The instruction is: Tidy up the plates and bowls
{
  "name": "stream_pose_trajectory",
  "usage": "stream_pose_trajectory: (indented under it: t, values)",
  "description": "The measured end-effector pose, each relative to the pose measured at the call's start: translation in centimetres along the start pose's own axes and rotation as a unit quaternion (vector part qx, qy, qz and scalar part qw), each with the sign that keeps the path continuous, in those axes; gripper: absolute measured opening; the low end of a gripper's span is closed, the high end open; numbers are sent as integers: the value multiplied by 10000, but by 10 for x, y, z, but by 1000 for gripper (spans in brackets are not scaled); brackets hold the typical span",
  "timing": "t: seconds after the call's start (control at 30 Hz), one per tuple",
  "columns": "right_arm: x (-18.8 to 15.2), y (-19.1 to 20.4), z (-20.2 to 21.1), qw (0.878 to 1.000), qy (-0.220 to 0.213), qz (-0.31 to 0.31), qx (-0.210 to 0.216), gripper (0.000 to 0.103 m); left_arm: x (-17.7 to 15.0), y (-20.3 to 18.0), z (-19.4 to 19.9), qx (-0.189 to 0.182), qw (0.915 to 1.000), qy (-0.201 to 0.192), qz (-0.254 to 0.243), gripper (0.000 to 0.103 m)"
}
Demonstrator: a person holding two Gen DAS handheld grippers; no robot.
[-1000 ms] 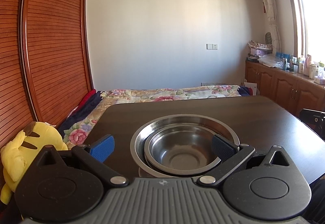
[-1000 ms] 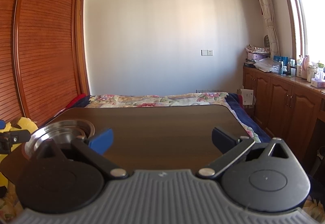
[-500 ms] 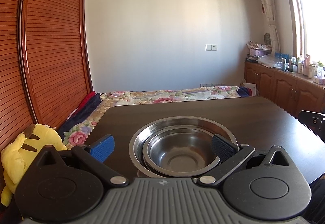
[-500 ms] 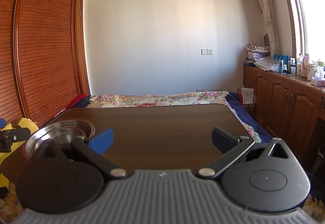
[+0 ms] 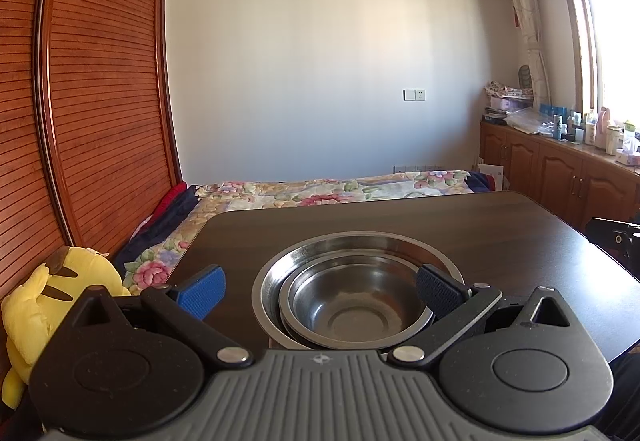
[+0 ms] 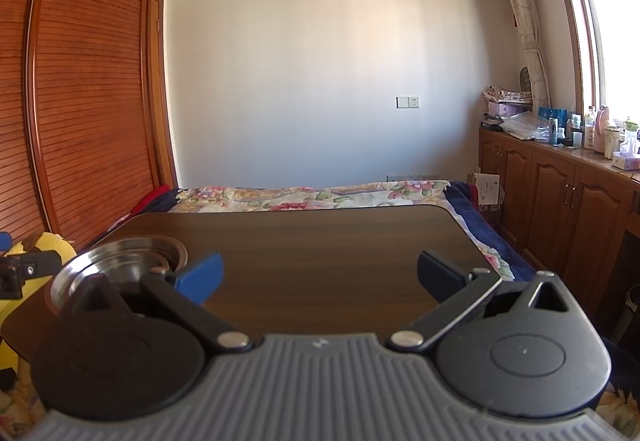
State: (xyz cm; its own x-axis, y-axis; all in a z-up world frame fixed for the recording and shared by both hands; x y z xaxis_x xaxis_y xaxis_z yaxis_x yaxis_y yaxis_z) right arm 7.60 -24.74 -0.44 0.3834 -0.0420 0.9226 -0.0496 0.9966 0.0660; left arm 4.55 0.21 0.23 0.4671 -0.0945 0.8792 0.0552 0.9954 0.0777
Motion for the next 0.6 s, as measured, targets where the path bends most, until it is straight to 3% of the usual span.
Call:
stream_pose_trajectory:
  t: [0.6]
  values:
    - [1, -1, 3, 10000, -5, -20, -1, 103, 4, -1, 0, -13, 10000, -21, -23, 103]
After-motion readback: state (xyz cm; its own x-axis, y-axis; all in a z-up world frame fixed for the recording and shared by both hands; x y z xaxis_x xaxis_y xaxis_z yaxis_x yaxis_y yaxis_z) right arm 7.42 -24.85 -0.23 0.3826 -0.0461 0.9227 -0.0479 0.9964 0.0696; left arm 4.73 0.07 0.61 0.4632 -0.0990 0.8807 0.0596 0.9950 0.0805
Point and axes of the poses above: each gripper's, at about its wrist camera, not at the fingertips, and z roughly against the way its jaws point, y to its left, x to its top, the point moved 1 cm from there along -z, roughly the way its jaws point, and after that the axes turned 8 degrees about y, right-handed, at the moved point
